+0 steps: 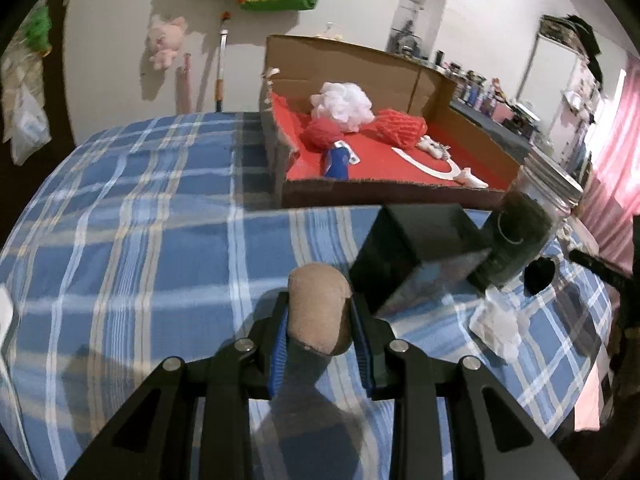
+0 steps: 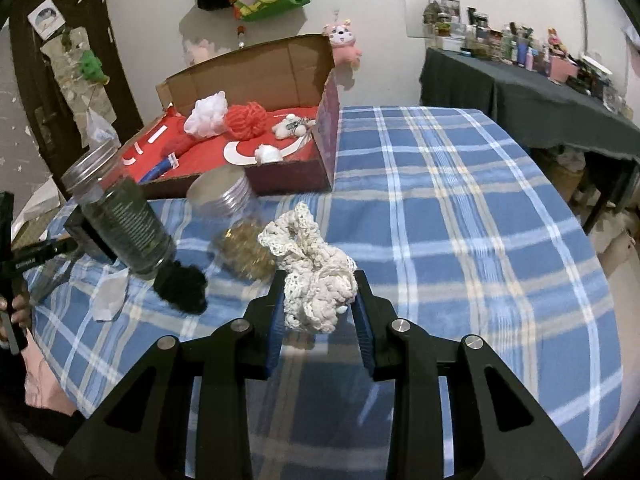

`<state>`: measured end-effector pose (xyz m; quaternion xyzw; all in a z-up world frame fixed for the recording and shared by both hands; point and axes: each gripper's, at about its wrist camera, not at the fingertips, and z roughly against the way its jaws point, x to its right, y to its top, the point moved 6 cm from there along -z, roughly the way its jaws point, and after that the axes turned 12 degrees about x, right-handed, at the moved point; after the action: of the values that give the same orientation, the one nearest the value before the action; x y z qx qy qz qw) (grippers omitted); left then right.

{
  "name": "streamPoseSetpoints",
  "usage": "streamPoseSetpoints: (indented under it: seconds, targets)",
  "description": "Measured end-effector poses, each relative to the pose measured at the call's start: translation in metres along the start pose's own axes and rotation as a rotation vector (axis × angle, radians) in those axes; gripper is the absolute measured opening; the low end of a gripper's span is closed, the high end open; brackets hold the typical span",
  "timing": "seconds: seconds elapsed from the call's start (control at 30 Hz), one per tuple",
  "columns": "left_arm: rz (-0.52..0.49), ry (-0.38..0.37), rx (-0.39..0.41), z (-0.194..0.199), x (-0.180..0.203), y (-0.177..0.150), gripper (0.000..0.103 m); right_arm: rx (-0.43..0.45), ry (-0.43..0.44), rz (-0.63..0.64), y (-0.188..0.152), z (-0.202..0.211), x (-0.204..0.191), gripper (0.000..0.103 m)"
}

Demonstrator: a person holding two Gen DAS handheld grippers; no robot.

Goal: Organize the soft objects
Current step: 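Lift the scrunchie and tan sponge and carry them over the box, then lower the scrunchie into the box with the right tool while the left tool lowers the sponge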

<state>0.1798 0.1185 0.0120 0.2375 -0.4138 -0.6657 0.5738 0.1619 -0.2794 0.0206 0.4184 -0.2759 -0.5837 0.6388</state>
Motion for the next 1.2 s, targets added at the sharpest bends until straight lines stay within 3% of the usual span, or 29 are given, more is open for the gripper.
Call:
streamPoseSetpoints:
  seconds: [0.53, 1.2]
  targets:
    - [-0.161, -0.118, -0.004, -0.033, 0.001, 0.044, 0.031, -0.029, 0.052, 0.161, 0.035, -0.042, 0.002, 0.029]
    - [-0.204, -0.193, 0.003, -0.038, 0.015, 0.070, 0.031, -0.041, 0.154, 0.194, 0.056, -0.056, -0.016, 0.029]
